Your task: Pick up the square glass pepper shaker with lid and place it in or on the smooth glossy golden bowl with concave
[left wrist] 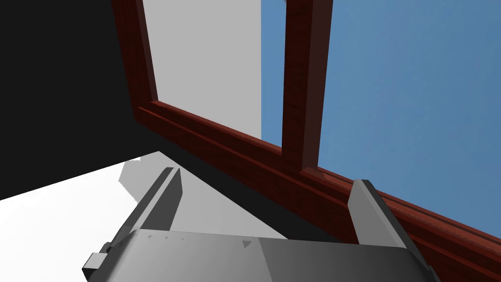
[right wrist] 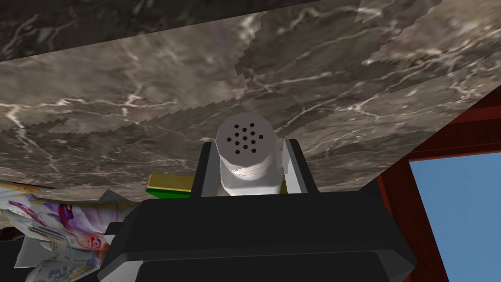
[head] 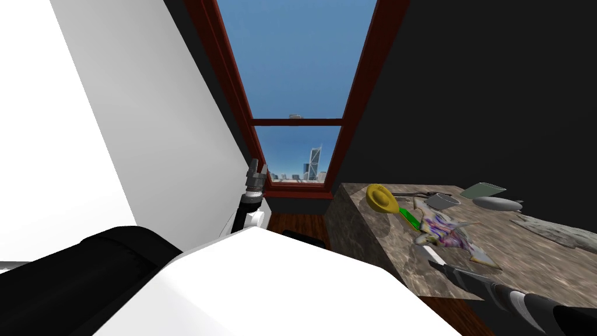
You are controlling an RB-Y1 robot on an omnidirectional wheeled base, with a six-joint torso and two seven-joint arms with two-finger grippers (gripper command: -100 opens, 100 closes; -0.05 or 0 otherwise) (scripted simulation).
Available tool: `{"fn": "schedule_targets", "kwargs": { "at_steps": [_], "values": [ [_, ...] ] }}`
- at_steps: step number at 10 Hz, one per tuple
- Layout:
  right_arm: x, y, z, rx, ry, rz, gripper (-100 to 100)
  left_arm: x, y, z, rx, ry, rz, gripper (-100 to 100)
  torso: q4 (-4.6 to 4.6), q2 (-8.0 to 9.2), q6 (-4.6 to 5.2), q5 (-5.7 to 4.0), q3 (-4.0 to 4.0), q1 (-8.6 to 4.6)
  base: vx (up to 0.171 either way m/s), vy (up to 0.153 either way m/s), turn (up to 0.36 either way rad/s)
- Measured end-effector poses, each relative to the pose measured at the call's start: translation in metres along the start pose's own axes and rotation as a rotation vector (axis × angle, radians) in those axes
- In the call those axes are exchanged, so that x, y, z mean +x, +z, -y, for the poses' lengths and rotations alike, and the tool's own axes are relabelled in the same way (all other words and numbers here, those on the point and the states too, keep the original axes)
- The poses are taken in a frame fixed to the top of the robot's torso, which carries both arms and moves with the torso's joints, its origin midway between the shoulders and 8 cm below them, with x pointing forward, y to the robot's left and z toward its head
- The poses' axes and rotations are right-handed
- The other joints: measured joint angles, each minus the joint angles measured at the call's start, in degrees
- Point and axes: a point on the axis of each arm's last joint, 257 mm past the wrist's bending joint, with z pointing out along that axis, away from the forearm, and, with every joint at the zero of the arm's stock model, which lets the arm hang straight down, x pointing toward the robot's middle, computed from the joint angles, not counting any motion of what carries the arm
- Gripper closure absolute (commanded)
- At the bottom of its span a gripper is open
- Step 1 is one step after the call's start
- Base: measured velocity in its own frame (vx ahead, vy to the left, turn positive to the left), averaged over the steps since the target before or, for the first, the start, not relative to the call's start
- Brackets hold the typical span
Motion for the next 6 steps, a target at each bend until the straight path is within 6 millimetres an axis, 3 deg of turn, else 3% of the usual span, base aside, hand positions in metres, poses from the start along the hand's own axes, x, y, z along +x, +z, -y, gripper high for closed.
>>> {"fn": "schedule_targets", "kwargs": {
  "at_steps": [4, 5, 6],
  "values": [
    [-0.001, 0.005, -0.027, -0.012, 0.021, -0.015, 100, 0.0, 0.0, 0.0, 0.0, 0.0, 0.0, 0, -0.01, -0.09, -0.03, 0.01, -0.05, 0.12, -0.034, -0.029, 0.001],
    [-0.001, 0.005, -0.029, -0.014, 0.022, -0.015, 0, 0.0, 0.0, 0.0, 0.0, 0.0, 0.0, 0, -0.03, -0.16, -0.02, 0.03, -0.08, 0.16, 0.0, 0.0, 0.0],
    [0.0, 0.005, -0.029, -0.013, 0.022, -0.015, 100, 0.0, 0.0, 0.0, 0.0, 0.0, 0.0, 0, -0.03, -0.19, -0.03, 0.04, -0.11, 0.17, 0.036, -0.007, 0.017]
  ]
}}
